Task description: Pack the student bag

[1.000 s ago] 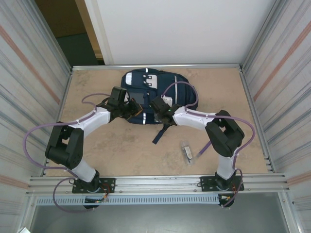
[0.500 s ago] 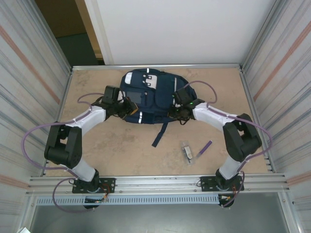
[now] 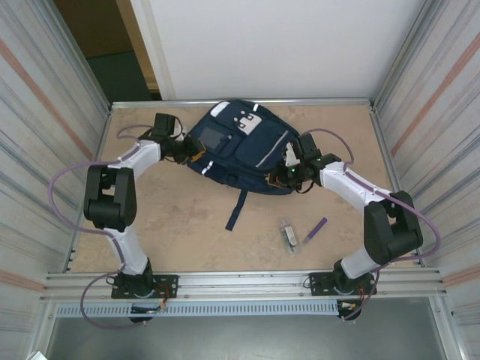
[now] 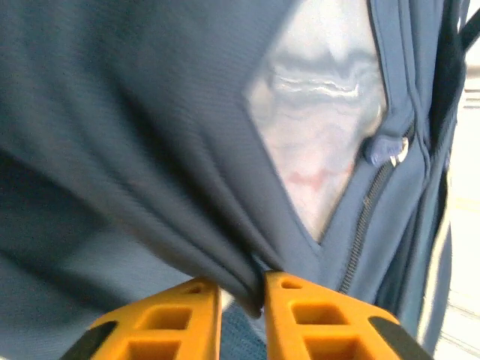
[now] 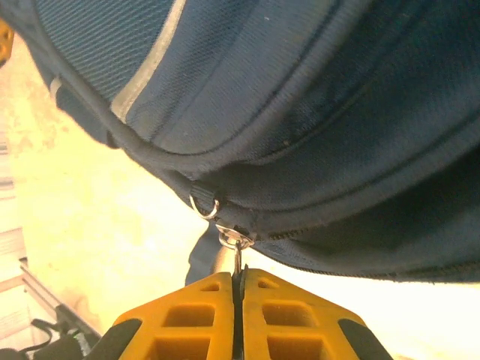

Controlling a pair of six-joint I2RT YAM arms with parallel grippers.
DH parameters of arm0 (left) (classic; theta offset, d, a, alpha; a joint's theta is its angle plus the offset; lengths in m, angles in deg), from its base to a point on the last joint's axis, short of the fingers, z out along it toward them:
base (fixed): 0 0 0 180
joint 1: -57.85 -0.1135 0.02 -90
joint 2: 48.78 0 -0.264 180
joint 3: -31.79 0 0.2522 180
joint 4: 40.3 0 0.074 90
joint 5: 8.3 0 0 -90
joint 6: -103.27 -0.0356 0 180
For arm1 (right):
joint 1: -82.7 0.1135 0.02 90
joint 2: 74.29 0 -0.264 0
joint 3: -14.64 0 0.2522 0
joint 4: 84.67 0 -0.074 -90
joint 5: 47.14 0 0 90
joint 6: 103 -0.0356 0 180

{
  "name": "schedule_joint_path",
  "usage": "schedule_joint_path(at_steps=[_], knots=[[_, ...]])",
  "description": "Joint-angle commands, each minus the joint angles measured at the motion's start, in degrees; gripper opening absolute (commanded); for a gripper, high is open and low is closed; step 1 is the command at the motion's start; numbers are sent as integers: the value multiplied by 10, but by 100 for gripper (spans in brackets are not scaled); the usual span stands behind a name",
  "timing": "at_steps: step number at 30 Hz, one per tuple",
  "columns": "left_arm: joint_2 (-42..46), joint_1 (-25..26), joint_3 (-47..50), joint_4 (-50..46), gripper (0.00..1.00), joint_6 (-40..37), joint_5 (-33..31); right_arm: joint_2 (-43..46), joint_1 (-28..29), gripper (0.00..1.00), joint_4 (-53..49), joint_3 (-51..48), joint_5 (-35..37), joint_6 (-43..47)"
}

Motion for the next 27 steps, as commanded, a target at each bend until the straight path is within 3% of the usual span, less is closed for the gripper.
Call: schedule_joint_path(at_steps=[1, 5, 9, 12, 16, 20, 24, 27], knots=[[44, -11, 1, -29, 37, -12, -43, 11, -2, 0, 9, -7, -65, -13], [141, 43, 87, -36, 50, 26, -66, 15, 4, 0, 27, -3, -75, -20], [177, 147, 136, 0, 56, 97, -130, 21, 5, 0, 22, -8, -79, -10], [148, 203, 131, 45, 58, 134, -174, 22, 7, 0, 27, -16, -73, 0], [88, 231, 93, 84, 58, 170, -193, 21, 20, 0, 36, -17, -71, 6], [59, 251, 82, 94, 58, 197, -265, 22, 46, 0, 45, -19, -62, 8], [52, 253, 101, 109, 44, 210, -314, 26, 61, 0, 26, -17, -41, 22], [64, 238, 103, 94, 17, 174, -331, 31, 57, 0, -41, -6, 32, 63]])
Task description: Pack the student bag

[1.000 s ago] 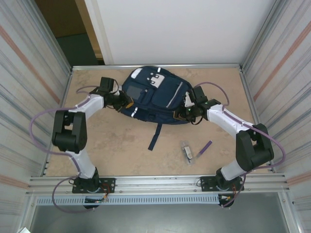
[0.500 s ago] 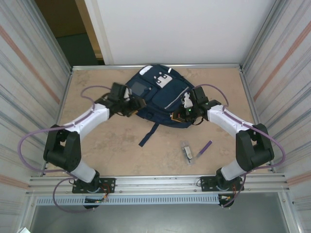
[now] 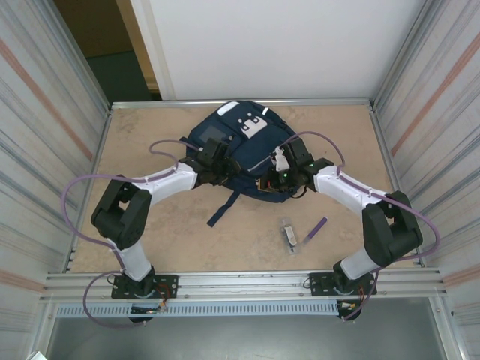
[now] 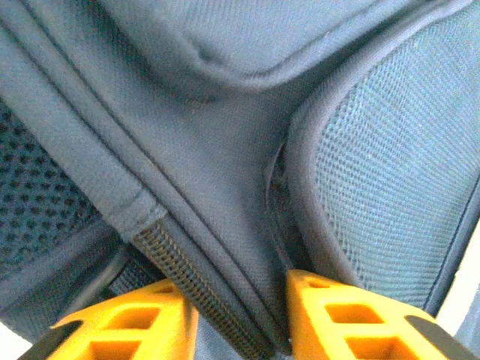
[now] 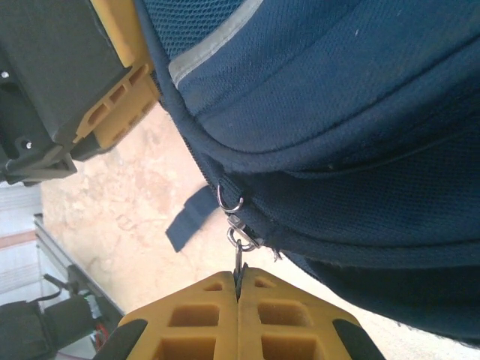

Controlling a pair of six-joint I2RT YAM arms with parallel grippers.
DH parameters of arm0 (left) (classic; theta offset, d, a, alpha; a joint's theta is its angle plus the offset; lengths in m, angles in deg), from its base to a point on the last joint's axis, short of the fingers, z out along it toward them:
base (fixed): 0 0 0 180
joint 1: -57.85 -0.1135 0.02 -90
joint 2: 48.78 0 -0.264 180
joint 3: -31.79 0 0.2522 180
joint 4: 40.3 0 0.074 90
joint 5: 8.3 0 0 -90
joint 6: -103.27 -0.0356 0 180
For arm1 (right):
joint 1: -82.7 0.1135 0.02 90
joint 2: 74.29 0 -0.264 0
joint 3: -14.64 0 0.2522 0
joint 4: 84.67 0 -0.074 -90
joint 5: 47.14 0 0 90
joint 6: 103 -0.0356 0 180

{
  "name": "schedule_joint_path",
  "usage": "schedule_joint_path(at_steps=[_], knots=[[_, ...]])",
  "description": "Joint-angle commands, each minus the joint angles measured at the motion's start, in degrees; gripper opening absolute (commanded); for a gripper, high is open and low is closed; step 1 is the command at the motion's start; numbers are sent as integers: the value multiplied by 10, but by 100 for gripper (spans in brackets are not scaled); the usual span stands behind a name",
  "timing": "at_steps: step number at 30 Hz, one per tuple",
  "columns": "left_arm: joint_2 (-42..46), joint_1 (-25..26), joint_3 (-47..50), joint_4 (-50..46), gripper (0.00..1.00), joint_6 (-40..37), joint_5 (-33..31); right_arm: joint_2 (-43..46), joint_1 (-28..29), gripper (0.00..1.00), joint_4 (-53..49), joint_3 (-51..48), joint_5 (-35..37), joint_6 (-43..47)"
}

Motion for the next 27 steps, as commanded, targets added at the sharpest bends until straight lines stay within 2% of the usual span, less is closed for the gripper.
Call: schedule_joint_path(at_steps=[1, 2, 5, 8, 11, 14, 15, 16, 17, 18, 19, 23, 27], knots=[[15, -27, 2, -1, 7, -22, -67, 29, -2, 0, -90, 11, 68, 60], [23, -37, 5, -7, 0, -35, -64, 31, -9, 0, -108, 13, 98, 75], [42, -76, 12, -9, 0, -93, -14, 41, -43, 0, -134, 3, 158, 103], [22, -126, -19, -47, 0, -163, 113, 51, -80, 0, -126, -16, 148, 115], [-27, -174, -67, -97, 0, -209, 211, 54, -87, 0, -111, -27, 134, 125], [-93, -215, -152, -146, 0, -227, 266, 44, -70, 0, -91, -24, 94, 114], [-104, -223, -170, -143, 2, -228, 272, 40, -59, 0, -82, -21, 83, 107], [-110, -233, -183, -141, 12, -224, 269, 36, -47, 0, -69, -18, 72, 96], [-105, -240, -187, -139, 27, -219, 259, 30, -30, 0, -55, -14, 62, 83], [-96, -247, -186, -142, 37, -213, 248, 24, -17, 0, -45, -8, 58, 74], [-74, -250, -175, -146, 42, -208, 227, 16, 0, 0, -36, 0, 57, 63], [34, -228, -92, -170, 49, -193, 163, -20, 45, 0, -30, 39, 61, 49], [98, -129, 0, -121, 53, -152, 132, -32, 71, 0, -44, 46, 105, 58]])
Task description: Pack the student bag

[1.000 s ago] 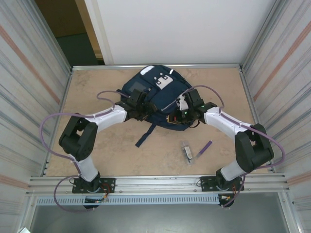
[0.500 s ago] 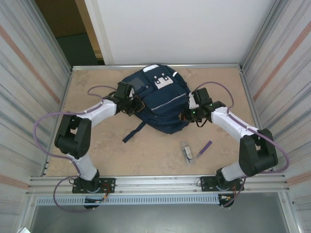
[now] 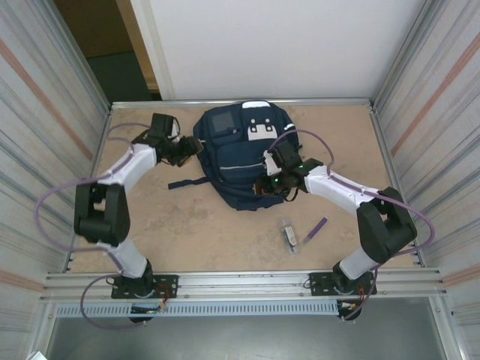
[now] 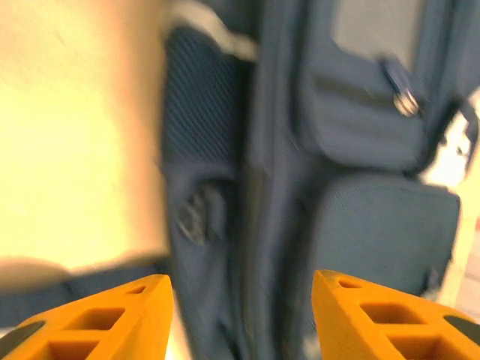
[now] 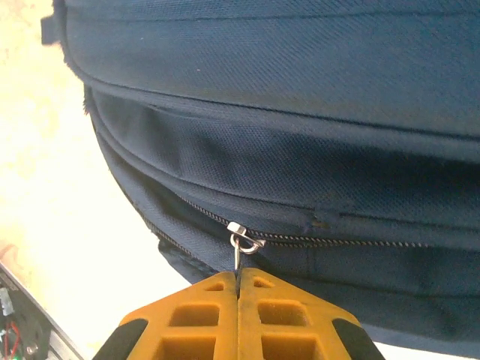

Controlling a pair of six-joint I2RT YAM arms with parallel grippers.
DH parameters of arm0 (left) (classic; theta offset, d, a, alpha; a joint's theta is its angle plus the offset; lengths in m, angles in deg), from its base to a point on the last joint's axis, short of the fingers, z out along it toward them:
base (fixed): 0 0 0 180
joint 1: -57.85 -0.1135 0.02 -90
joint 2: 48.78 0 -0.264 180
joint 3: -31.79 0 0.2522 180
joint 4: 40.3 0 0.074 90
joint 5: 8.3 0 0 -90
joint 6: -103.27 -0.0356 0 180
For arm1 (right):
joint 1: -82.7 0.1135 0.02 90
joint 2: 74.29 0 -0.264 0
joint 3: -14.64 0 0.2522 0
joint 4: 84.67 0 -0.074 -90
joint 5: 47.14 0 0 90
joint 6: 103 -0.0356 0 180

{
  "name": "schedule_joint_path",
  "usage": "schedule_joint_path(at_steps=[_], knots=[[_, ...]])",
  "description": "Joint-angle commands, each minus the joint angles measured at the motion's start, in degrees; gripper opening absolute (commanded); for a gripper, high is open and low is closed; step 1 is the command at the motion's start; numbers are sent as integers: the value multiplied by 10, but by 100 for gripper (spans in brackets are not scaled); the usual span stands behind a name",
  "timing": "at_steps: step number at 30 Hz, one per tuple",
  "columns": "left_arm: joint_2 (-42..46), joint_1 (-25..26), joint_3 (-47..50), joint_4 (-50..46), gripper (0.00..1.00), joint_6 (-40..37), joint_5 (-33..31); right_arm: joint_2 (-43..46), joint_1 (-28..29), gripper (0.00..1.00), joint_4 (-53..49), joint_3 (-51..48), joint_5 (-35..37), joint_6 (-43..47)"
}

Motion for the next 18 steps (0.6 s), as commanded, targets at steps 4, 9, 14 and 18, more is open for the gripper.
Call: schedule_joint_path(at_steps=[4, 9, 14, 18], knots=[[7, 149, 50, 55, 54, 82, -72, -4, 19, 0, -36, 0, 49, 5], [-26, 213, 39, 65, 54, 114, -150, -4, 36, 4, -31, -19, 50, -9], [-24, 233, 75, 94, 54, 152, -179, -20, 48, 22, -10, -25, 70, -1], [-6, 232, 92, 96, 54, 155, -193, -48, 50, 32, -19, 2, 97, 3]])
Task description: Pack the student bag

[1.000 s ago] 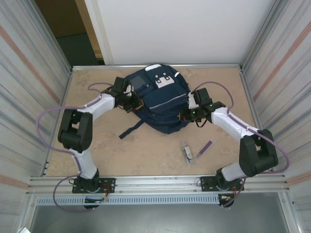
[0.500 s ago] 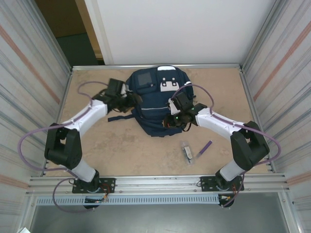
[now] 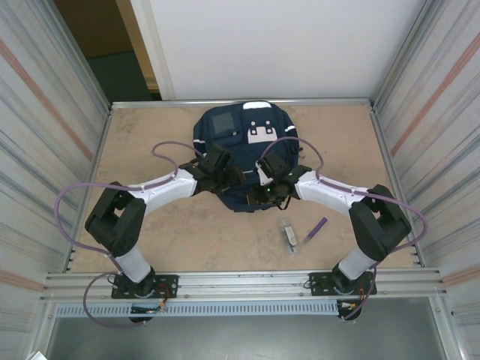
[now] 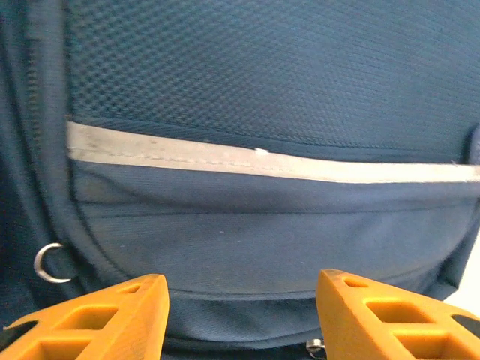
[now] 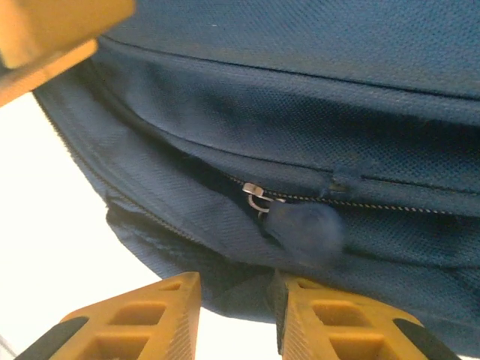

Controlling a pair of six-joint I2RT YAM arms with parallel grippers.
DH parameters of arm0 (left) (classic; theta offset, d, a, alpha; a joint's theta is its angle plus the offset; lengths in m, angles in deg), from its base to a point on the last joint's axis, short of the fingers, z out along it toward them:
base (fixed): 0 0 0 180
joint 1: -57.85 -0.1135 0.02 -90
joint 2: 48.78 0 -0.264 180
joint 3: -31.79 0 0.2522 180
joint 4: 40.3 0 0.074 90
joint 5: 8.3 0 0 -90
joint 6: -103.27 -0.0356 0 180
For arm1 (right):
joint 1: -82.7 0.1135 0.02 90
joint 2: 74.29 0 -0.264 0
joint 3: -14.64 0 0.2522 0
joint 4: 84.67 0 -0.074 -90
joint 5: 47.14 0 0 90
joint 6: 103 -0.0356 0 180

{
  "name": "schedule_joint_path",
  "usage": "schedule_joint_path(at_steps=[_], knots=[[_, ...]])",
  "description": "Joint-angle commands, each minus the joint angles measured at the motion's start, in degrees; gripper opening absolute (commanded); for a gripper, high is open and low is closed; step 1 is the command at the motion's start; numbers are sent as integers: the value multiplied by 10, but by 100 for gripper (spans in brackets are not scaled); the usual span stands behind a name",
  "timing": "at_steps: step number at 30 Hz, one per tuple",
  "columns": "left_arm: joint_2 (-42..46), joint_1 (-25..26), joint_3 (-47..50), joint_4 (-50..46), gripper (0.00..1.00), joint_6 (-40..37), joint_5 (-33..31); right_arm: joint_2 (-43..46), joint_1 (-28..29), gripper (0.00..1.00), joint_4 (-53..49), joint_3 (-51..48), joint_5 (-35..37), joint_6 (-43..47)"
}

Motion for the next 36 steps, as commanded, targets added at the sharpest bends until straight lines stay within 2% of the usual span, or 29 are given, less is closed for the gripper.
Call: schedule_joint_path(at_steps=[1, 5, 12, 15, 24, 29, 30, 32, 36], knots=[[26, -1, 14, 3, 54, 17, -39, -28, 2, 33, -20, 25, 38, 7], [52, -5, 30, 7, 54, 18, -34, -45, 15, 30, -44, 55, 82, 5], [100, -41, 75, 4, 55, 11, -13, -33, 20, 5, -58, 62, 134, 1], [112, -67, 98, 12, 55, 10, 2, -9, 17, 0, -57, 56, 121, 8], [93, -73, 102, 56, 58, 21, 31, 95, -1, 0, 4, 34, 6, 100], [101, -60, 90, 45, 58, 14, 19, 95, -28, 0, -54, 61, 46, 78], [103, -58, 87, 41, 58, 8, 15, 93, -38, 7, -65, 60, 44, 70], [101, -62, 76, 22, 58, -6, 6, 86, -61, 30, -84, 54, 44, 51], [58, -81, 36, 19, 58, -24, 55, 58, -65, 41, -93, 68, 33, 27]])
